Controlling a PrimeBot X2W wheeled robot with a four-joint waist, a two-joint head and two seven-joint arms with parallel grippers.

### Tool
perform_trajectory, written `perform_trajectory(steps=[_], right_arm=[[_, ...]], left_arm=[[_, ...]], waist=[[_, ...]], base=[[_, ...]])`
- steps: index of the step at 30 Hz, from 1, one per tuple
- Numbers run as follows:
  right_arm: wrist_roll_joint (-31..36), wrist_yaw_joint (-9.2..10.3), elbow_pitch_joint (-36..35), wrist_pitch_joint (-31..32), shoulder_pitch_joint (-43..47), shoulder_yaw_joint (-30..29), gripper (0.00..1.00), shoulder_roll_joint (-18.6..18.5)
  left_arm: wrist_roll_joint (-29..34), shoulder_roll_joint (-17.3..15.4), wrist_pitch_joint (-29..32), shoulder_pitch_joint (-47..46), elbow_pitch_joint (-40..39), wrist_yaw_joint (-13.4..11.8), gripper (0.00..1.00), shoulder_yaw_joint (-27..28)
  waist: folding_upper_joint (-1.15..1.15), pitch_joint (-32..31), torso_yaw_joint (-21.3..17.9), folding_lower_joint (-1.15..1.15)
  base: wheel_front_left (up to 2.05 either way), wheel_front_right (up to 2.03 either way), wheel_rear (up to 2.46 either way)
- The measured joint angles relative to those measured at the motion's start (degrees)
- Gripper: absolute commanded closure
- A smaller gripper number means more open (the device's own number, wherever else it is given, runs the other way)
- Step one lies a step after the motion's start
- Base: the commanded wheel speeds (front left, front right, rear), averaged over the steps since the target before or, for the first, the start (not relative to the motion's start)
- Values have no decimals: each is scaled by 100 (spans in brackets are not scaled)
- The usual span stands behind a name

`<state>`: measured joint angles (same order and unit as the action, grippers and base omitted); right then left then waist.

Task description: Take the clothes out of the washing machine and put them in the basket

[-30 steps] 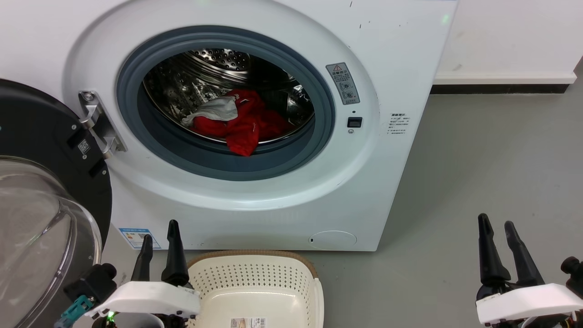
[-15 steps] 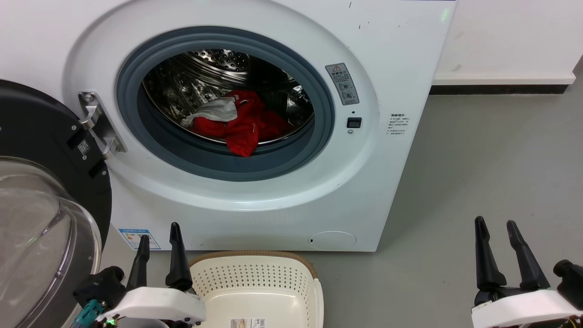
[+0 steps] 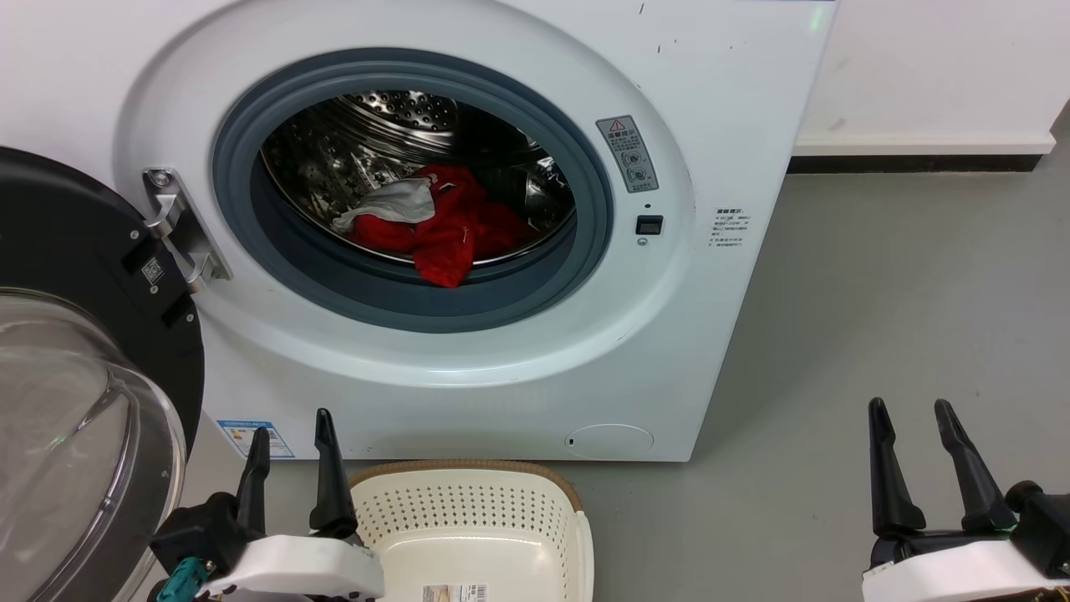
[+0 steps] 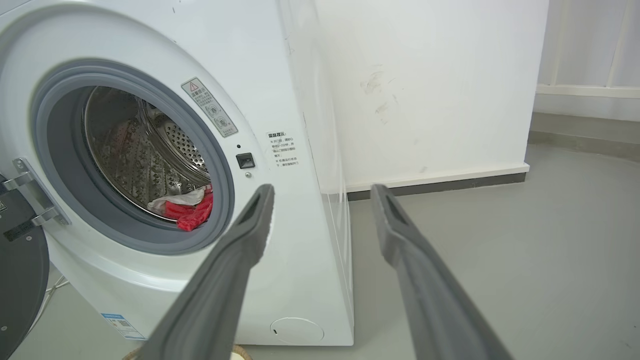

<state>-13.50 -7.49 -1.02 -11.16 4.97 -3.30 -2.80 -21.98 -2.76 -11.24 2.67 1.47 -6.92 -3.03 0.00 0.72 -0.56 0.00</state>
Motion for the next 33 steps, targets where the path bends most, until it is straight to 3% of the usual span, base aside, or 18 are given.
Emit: perform_trajectory(steps=[33], right_arm=[[1348,-1,-279,-379,227,2,0,-1]], left_arm=[[1237,-5,-367,181,0,-124,0,-134]], waist=[[0,5,-37,0]], base=[[0,0,0]])
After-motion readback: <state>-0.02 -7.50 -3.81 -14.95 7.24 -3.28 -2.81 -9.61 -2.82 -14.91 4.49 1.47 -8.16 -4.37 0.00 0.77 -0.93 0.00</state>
